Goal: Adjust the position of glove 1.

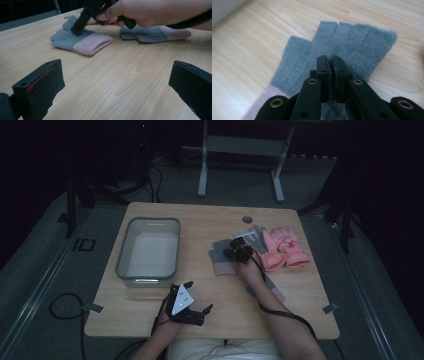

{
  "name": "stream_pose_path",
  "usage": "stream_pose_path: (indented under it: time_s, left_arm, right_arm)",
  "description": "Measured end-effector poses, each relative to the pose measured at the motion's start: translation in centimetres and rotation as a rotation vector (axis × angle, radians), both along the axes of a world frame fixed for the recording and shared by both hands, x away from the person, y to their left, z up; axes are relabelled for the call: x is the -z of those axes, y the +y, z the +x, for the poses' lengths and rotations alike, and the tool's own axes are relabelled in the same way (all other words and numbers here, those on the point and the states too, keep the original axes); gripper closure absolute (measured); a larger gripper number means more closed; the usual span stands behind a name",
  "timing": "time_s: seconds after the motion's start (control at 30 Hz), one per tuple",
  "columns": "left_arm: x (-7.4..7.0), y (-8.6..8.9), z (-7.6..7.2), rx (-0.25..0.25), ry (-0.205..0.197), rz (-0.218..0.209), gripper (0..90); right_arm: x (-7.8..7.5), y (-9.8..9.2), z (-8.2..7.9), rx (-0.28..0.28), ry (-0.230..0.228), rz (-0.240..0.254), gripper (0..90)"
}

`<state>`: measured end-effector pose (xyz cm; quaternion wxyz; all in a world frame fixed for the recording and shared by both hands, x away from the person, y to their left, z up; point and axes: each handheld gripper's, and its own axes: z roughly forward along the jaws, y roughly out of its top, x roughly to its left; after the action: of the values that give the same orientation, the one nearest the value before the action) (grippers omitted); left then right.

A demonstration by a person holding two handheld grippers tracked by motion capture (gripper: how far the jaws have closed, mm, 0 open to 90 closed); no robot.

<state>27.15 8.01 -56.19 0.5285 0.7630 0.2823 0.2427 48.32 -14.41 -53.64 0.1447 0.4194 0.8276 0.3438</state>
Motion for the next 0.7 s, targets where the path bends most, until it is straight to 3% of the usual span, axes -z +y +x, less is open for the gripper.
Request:
stream_pose_path:
  time_s: [0.07, 0.13, 0.23, 0.27, 0.33, 0.37, 0.4, 0.43, 0.47, 0.5, 0.57, 0.6, 0.7]
  left_arm:
    - [0.0, 0.0, 0.0, 0.0, 0.001, -0.003, 0.0]
    - [0.0, 0.1, 0.0, -0.001, 0.002, -0.005, 0.0]
    - [0.0, 0.0, 0.0, -0.005, 0.001, -0.003, 0.0]
    - [0.0, 0.0, 0.0, -0.005, -0.001, 0.003, 0.0]
    - [0.0, 0.0, 0.0, -0.005, 0.0, 0.002, 0.0]
    - [0.0, 0.0, 0.0, -0.007, 0.0, -0.002, 0.0]
    - [0.0, 0.0, 0.0, -0.007, 0.0, -0.002, 0.0]
    - [0.0, 0.0, 0.0, -0.007, 0.001, -0.005, 0.0]
    - [0.0, 0.0, 0.0, -0.007, 0.001, -0.005, 0.0]
    - [0.0, 0.1, 0.0, -0.007, 0.001, -0.007, 0.0]
    - [0.0, 0.1, 0.0, -0.009, -0.001, -0.007, 0.0]
    - [0.0, 0.1, 0.0, -0.008, -0.003, -0.007, 0.0]
    - [0.0, 0.1, 0.0, -0.008, -0.007, -0.007, 0.0]
  right_arm:
    - [-0.5, 0.0, -0.4, 0.002, -0.003, 0.025, 85.6]
    - [-2.4, -0.2, -2.2, -0.004, -0.037, 0.076, 85.7]
    - [-3.1, -0.3, -2.9, -0.013, -0.04, 0.095, 85.7]
    - [-5.0, -0.6, -5.2, -0.026, -0.066, 0.137, 85.7]
    - [-5.5, -0.7, -5.8, -0.029, -0.071, 0.146, 85.7]
    - [-6.6, -1.3, -7.4, -0.018, -0.095, 0.175, 85.7]
    - [-6.6, -1.3, -7.4, -0.018, -0.095, 0.175, 85.7]
    - [-7.4, -1.8, -8.9, -0.003, -0.108, 0.2, 85.7]
    - [-7.4, -1.8, -8.9, -0.003, -0.108, 0.2, 85.7]
    - [-7.7, -2.2, -10.3, 0.004, -0.117, 0.219, 85.8]
    - [-7.7, -2.4, -11.0, 0.013, -0.117, 0.232, 85.8]
    - [-7.4, -2.5, -12.2, 0.026, -0.112, 0.234, 85.8]
    - [-6.1, -2.6, -13.3, 0.042, -0.09, 0.233, 85.8]
